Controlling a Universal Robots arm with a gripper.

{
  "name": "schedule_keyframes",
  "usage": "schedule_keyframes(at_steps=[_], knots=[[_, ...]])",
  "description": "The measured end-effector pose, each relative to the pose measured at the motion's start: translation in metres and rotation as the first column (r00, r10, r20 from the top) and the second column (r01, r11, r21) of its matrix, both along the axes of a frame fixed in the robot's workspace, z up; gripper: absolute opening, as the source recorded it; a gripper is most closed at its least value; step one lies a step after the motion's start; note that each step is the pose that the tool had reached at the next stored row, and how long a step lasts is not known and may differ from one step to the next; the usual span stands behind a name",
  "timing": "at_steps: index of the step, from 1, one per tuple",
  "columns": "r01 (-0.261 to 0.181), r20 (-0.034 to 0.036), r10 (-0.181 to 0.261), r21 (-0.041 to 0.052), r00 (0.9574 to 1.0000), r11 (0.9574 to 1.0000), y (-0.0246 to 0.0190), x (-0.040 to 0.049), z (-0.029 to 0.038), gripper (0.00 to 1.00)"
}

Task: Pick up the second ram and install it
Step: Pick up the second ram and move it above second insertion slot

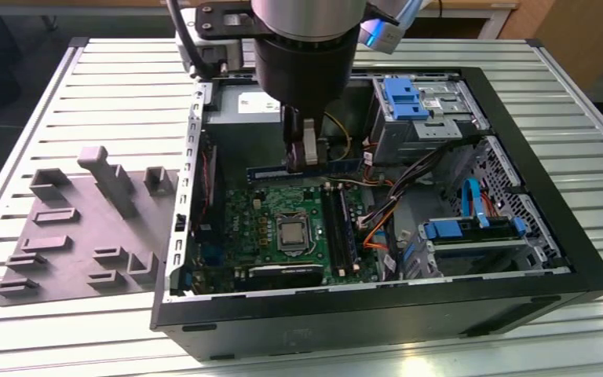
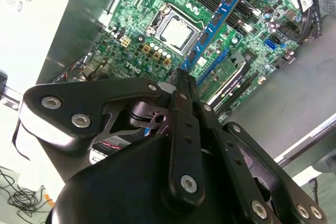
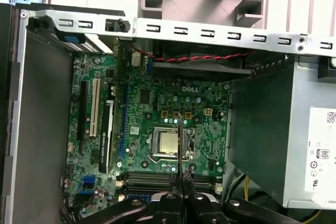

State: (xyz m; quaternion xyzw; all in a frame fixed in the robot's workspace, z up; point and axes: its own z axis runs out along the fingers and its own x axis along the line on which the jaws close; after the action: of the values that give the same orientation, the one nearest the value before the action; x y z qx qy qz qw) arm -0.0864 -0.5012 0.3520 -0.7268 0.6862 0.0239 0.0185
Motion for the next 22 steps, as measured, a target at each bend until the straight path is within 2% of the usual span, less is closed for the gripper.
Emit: schedule_keyframes(at_steps=[22], knots=[[0.004, -0.0019, -0.004, -0.0001, 1.0, 1.0, 0.0, 0.0011, -0.0109, 0.12]])
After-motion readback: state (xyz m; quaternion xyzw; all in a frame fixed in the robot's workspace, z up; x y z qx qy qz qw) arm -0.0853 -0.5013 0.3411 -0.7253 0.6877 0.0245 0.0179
